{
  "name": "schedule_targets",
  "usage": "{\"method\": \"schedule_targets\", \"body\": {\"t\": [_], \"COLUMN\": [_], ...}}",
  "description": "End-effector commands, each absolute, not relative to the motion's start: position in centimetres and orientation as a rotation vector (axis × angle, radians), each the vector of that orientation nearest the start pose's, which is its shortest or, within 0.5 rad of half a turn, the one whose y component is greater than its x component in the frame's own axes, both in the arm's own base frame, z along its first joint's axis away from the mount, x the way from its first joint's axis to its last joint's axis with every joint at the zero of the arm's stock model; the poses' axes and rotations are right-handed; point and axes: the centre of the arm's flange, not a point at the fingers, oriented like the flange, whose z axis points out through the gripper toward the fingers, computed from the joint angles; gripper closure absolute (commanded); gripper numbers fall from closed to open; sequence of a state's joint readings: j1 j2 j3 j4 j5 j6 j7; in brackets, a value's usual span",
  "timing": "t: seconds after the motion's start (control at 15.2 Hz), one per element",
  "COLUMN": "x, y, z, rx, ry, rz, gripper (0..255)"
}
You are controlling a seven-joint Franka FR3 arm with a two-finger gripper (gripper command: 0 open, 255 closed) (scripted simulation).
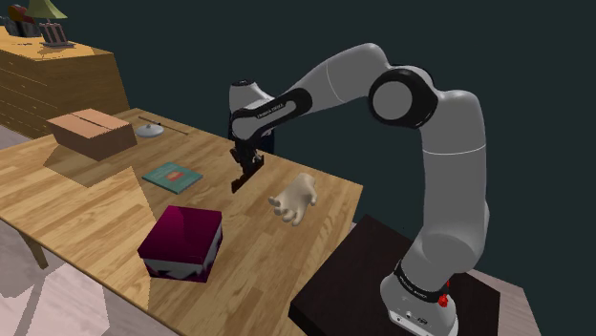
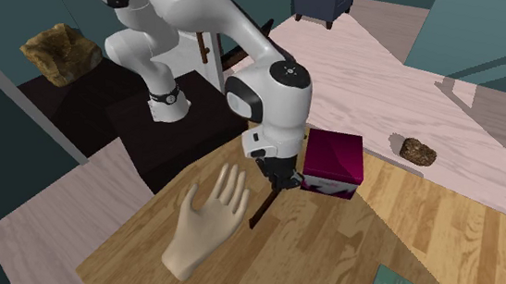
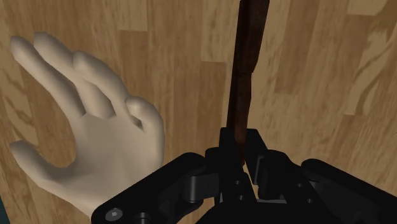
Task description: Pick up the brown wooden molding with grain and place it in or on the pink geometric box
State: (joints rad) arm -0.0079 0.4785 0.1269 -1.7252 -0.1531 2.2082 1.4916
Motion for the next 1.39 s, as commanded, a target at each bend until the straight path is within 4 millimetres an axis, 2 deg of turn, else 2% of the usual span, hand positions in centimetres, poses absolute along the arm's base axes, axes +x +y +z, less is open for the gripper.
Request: {"method": "schedule_targets", "body": {"t": [0.0, 0.26, 1.32], "x": [66.4, 66.4, 64.8], "y": [6.5, 6.5, 27.5], "z": [32.1, 34.2, 36.0], "rx": [-2.534, -2.534, -2.534], "ry": [1.919, 1.919, 1.919], "rz": [-0.085, -0.085, -0.085], "gripper": [255, 255, 255]}}
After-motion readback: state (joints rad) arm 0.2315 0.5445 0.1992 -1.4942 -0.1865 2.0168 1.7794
